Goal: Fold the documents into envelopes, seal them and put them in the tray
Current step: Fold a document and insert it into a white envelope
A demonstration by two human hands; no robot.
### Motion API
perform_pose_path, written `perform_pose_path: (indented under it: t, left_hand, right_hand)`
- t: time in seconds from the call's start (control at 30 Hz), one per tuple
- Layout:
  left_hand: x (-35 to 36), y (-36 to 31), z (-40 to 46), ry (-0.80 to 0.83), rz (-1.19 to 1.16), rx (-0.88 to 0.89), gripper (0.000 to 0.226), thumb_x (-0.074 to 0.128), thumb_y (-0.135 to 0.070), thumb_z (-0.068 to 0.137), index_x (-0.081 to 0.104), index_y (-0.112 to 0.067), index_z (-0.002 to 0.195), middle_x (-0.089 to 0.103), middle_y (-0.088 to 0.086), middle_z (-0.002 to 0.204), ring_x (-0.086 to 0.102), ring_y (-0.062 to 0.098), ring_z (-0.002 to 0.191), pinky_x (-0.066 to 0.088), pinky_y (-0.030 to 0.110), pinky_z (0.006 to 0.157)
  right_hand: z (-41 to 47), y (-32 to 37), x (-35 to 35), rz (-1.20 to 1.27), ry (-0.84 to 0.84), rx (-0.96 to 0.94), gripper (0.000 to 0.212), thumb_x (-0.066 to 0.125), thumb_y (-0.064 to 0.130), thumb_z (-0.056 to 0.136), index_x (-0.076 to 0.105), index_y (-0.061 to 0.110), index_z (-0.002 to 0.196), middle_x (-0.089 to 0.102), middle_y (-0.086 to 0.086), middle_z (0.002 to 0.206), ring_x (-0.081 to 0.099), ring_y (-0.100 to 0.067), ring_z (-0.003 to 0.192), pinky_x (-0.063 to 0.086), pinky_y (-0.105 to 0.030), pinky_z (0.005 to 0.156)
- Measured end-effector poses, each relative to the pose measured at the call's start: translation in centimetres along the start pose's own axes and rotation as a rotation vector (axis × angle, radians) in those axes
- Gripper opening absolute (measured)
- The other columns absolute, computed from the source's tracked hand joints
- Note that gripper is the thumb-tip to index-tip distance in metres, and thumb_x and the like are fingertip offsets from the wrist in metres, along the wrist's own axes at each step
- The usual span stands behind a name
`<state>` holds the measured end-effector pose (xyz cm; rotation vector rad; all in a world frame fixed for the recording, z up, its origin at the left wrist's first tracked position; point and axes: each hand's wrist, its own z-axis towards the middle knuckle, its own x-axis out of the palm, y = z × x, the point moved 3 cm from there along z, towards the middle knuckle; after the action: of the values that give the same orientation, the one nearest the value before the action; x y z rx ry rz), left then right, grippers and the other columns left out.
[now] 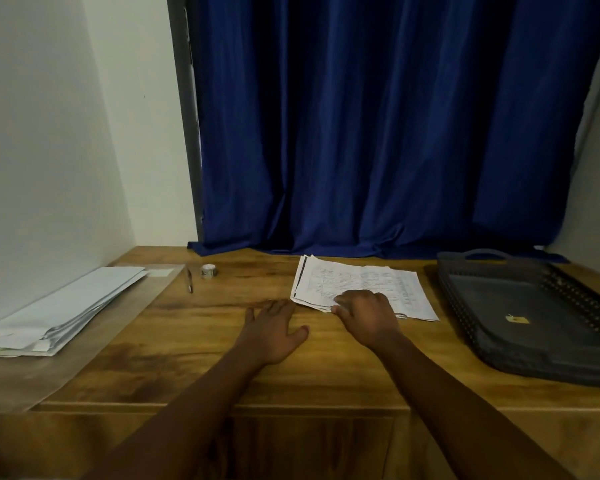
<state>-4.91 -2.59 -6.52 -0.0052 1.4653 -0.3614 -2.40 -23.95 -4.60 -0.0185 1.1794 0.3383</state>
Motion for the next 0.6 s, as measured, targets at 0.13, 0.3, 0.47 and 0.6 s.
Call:
perform_pose_path:
  t: [0.13, 0.3, 0.47, 0.6]
  left_hand:
    - [0.2, -0.2, 1.4, -0.002, 0.003, -0.014, 0.078, 0.032, -0.071, 0.094, 0.017, -0.032, 0.159, 0.017, -0.003, 0.168, 0.011, 0.024, 0.155, 0.004, 0.061, 0.122]
    - [0.5, 0.4, 0.9, -0.084, -0.081, -0.009, 0.078, 0.039, -0.070, 0.093, 0.024, -0.029, 0.157, 0.029, 0.000, 0.164, 0.020, 0.021, 0.153, 0.008, 0.056, 0.124]
    - [0.4, 0.8, 0.6, -0.173, -0.177, 0.001, 0.076, 0.046, -0.068, 0.090, 0.028, -0.030, 0.154, 0.043, 0.000, 0.156, 0.038, 0.019, 0.144, 0.020, 0.049, 0.123]
    - [-0.7, 1.0, -0.3, -0.266, -0.458, -0.070, 0.072, 0.050, -0.064, 0.093, 0.033, -0.027, 0.152, 0.052, -0.002, 0.148, 0.051, 0.019, 0.131, 0.042, 0.044, 0.110]
  right_hand:
    - [0.2, -0.2, -0.1, -0.084, -0.128, -0.007, 0.028, 0.041, 0.033, 0.100, 0.054, 0.029, 0.075, 0.070, 0.003, 0.083, 0.059, -0.018, 0.074, 0.042, -0.034, 0.070]
    - [0.3, -0.7, 0.1, -0.103, -0.178, 0.061, 0.019, 0.052, 0.031, 0.092, 0.070, 0.027, 0.091, 0.071, 0.005, 0.086, 0.062, -0.016, 0.078, 0.048, -0.035, 0.073]
    - [-0.3, -0.6, -0.4, -0.029, -0.247, 0.112, 0.018, 0.053, 0.033, 0.091, 0.069, 0.028, 0.097, 0.070, 0.007, 0.091, 0.060, -0.013, 0.083, 0.050, -0.036, 0.080]
    - [-1.3, -0.2, -1.3, 0.033, -0.305, 0.089, 0.018, 0.052, 0.036, 0.092, 0.067, 0.030, 0.101, 0.069, 0.008, 0.100, 0.057, -0.010, 0.092, 0.048, -0.033, 0.084]
